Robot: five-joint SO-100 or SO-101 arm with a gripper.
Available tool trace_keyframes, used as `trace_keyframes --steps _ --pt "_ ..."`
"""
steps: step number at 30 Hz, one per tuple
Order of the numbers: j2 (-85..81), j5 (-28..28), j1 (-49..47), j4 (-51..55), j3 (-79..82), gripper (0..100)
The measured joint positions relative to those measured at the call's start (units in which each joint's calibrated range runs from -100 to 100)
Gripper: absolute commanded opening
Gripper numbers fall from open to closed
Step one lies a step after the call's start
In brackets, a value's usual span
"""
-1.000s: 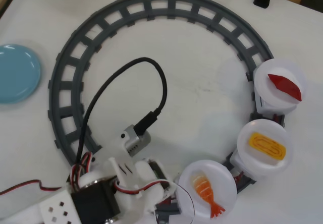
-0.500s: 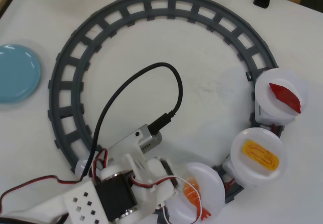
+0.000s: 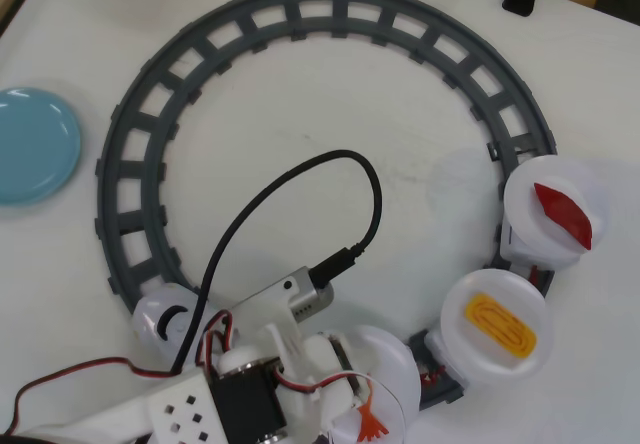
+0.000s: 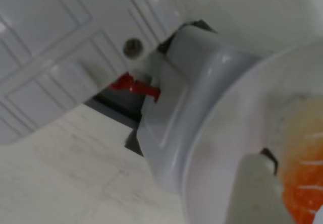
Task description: Pick up the sushi from the Shinkansen and put it on the blue dish
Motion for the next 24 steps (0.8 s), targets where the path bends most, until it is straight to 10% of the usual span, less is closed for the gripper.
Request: trace_keyframes --steps 7,12,24 --pt "0.1 0.0 0.5 -4.2 6.6 21" --pt "-0.8 0.0 0.4 -7.3 9.6 2" --pt "-0.2 0.5 0.7 0.0 -0.3 3"
